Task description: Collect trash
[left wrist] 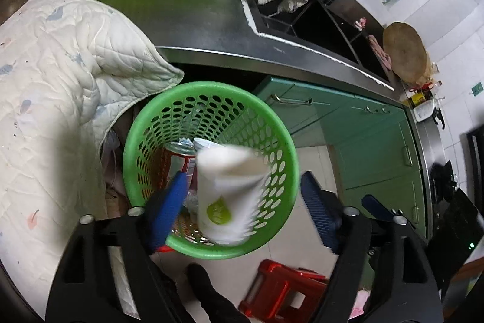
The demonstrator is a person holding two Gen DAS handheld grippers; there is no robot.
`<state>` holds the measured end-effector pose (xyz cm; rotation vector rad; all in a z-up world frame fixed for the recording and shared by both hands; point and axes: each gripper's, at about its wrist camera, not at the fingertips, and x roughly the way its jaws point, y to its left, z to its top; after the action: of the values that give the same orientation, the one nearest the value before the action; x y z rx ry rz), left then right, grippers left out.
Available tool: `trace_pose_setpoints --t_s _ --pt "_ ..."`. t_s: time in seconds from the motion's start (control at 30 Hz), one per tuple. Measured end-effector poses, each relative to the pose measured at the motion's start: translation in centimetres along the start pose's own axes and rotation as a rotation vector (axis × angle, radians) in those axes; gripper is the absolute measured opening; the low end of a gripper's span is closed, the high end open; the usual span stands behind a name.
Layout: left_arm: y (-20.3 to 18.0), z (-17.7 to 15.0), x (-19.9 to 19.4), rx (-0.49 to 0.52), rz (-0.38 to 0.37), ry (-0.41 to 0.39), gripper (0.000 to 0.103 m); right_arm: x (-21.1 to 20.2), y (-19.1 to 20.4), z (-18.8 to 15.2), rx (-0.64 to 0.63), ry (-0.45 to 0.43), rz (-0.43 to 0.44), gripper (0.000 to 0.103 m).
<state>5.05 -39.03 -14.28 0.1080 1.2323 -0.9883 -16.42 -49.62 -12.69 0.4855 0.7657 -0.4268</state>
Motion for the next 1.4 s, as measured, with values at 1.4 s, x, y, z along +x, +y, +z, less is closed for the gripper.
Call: trace_pose_setpoints --t_s 1.4 --pt "14.6 -9.7 -23.8 -0.143 0.515 -0.453 0.087 1.6 20.3 2.7 -0.371 0.044 0.243 0.084"
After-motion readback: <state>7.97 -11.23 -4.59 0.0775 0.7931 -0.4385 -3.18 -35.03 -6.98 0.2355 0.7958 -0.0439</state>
